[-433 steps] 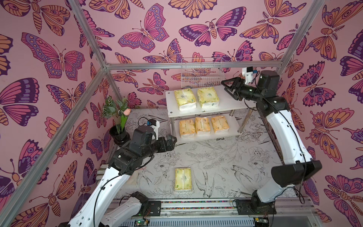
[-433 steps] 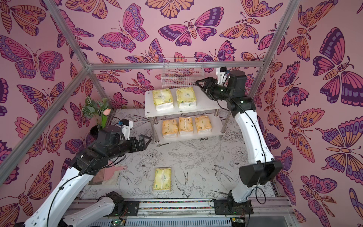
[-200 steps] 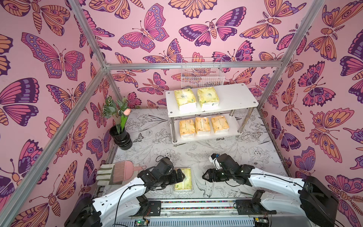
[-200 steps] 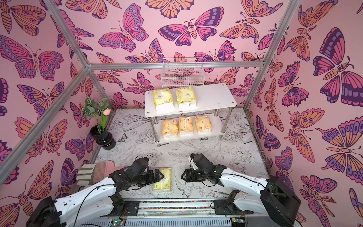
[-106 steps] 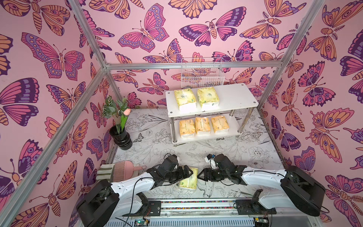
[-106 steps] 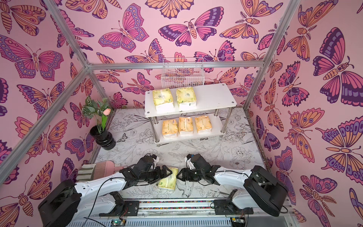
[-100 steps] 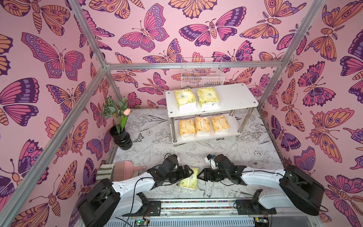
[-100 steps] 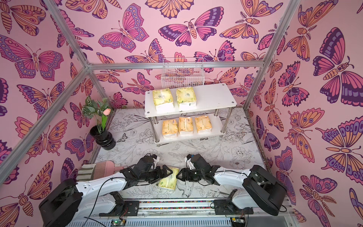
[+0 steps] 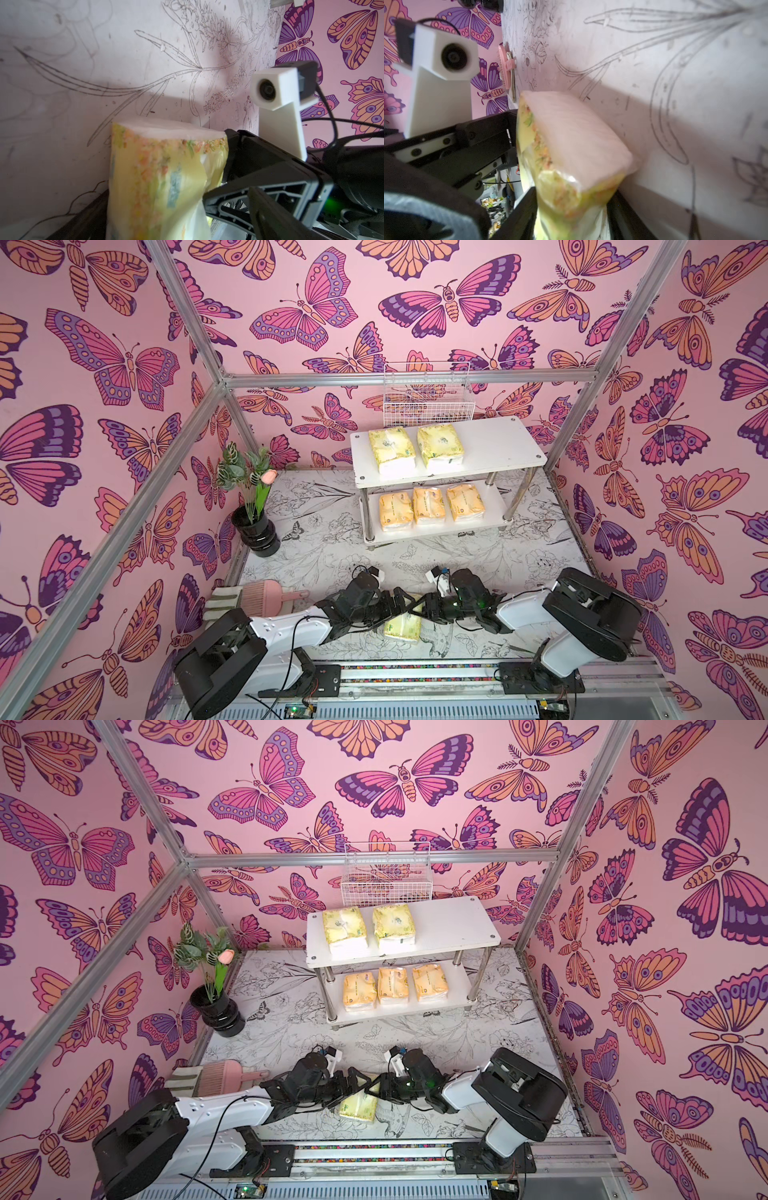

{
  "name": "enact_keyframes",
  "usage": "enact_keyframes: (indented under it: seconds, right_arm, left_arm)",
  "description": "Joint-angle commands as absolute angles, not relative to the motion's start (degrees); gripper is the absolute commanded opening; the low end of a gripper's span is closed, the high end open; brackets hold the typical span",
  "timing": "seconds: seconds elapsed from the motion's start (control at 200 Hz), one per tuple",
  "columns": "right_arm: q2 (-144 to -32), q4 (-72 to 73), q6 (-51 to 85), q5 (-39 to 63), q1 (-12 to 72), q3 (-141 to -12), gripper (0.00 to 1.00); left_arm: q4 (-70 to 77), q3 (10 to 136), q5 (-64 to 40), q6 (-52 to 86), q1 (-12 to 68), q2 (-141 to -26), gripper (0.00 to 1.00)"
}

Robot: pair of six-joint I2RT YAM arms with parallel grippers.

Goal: Place the tissue boxes on the shelf by color
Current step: Pick up the box of tissues from the center of the board, then place a box of tissues on the shelf.

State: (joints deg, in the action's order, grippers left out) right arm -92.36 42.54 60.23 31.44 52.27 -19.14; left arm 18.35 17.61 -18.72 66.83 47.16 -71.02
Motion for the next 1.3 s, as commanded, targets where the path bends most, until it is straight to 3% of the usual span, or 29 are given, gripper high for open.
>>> enact_keyframes:
  seconds: [0.0,0.12,0.25,0.42,0.701,0.981,1.296]
  right_arm:
    - [-93.0,44.2,62.4,32.2,52.7,-17.7,0.41]
    - [-89.5,39.6,61.2,31.8,52.7,-18.0,0.22]
    - [-81.1,30.6,59.2,31.7,52.0,-19.4,0.1]
    - [-67.3,11.8,54.7,30.4,49.0,-23.2,0.06]
    - [-47.0,-17.4,46.1,33.0,34.7,-35.1,0.04]
    - [-47.4,-33.3,36.6,40.3,18.6,-56.9,0.02]
    - [-59.3,-36.3,34.5,42.6,4.0,-80.9,0.02]
  left_arm:
    - [15.9,15.5,-18.0,67.9,48.2,-72.2,0.99]
    - [15.8,16.0,-18.0,68.0,48.3,-71.7,1.0]
    - [13.8,18.1,-17.5,67.6,48.2,-69.7,1.0]
    - [-4.1,28.8,-11.8,61.9,47.8,-62.7,1.0]
    - [-32.2,53.4,-0.1,46.8,42.4,-54.0,1.0]
    - [-41.6,73.4,-2.0,36.6,36.0,-59.1,1.0]
    - [-42.9,79.5,-4.8,33.6,32.9,-62.6,1.0]
